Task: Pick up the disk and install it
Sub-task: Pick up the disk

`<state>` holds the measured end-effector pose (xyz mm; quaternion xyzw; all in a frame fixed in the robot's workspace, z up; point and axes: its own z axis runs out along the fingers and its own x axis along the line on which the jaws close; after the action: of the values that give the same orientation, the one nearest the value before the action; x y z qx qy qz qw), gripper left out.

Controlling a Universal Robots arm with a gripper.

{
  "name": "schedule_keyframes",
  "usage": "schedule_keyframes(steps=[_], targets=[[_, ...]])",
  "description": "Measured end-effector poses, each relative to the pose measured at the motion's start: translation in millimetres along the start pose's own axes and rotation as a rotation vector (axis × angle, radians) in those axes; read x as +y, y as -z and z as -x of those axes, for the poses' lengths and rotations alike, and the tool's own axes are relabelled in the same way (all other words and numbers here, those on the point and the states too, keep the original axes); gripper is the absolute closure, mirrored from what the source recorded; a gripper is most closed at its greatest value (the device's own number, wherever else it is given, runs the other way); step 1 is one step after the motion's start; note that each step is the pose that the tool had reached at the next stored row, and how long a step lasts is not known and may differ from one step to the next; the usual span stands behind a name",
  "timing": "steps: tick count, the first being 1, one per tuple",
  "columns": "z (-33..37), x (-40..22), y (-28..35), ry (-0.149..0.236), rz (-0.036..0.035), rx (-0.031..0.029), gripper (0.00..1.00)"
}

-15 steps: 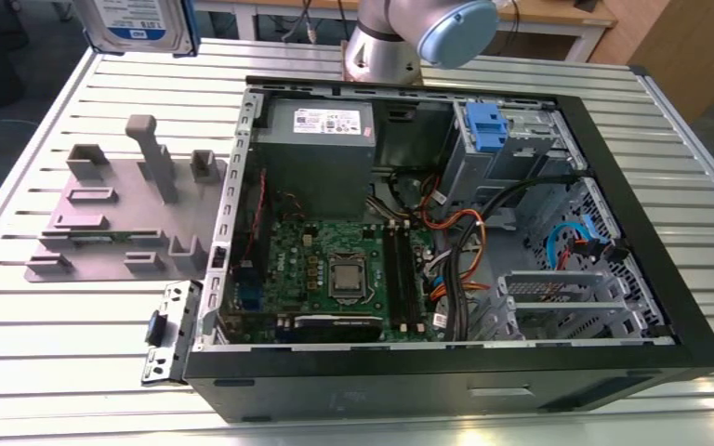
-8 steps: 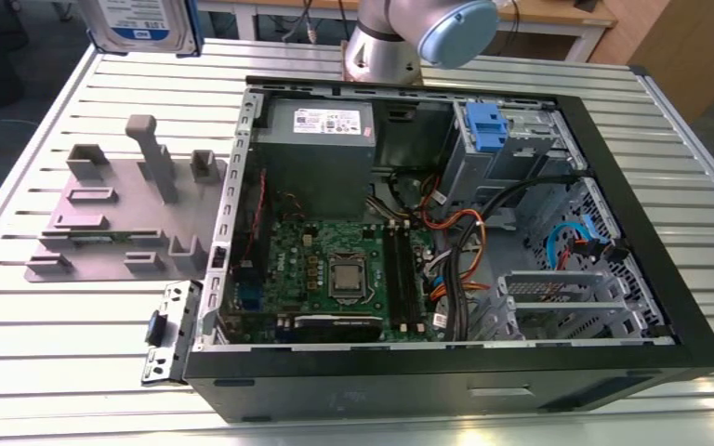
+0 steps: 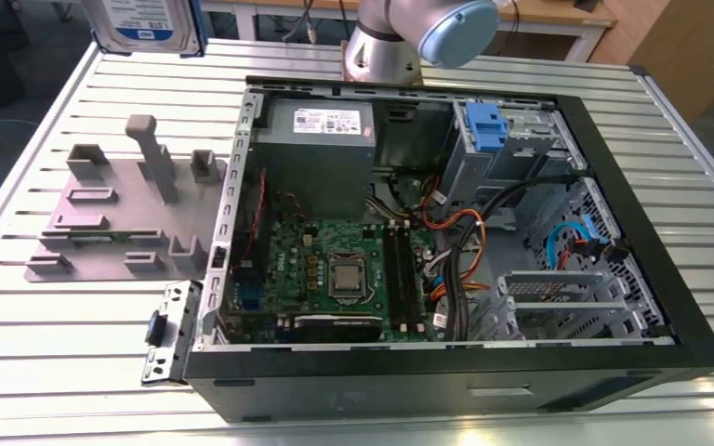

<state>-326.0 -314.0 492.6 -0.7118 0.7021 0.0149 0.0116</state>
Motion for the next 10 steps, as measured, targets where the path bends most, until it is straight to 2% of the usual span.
schedule_keyframes(steps=[10], targets=[[-0.1,-4.8,0.0,0.000,-0.0001,0.0000,0.64]])
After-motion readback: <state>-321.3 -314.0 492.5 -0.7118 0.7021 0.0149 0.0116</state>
